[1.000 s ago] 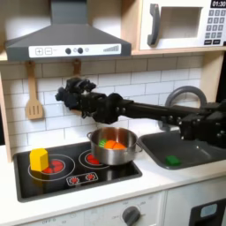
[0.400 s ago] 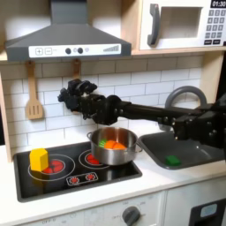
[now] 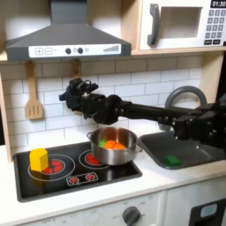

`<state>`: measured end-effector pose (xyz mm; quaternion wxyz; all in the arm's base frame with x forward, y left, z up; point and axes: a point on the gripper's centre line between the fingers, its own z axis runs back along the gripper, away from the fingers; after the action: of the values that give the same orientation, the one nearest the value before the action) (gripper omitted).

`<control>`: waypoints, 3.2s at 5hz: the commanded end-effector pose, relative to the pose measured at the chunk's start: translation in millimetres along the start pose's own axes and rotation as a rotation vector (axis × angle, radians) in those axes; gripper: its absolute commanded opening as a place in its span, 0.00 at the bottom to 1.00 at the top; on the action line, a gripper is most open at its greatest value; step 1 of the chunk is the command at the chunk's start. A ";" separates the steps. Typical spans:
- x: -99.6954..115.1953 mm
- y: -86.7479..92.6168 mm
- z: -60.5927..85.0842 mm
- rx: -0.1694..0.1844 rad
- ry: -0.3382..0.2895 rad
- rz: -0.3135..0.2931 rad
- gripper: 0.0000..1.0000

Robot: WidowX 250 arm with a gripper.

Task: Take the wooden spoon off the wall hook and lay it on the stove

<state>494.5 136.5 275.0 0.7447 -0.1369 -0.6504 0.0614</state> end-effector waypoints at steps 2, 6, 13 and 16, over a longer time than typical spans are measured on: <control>2.7 -1.2 2.3 -0.010 0.000 0.002 0.00; 6.6 -9.3 1.6 -0.050 0.000 0.031 0.00; 22.6 -17.9 6.5 -0.104 0.010 0.063 0.00; 40.6 1.6 18.9 -0.020 -0.037 0.068 1.00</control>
<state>477.8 152.9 317.6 0.7266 -0.1640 -0.6618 0.0854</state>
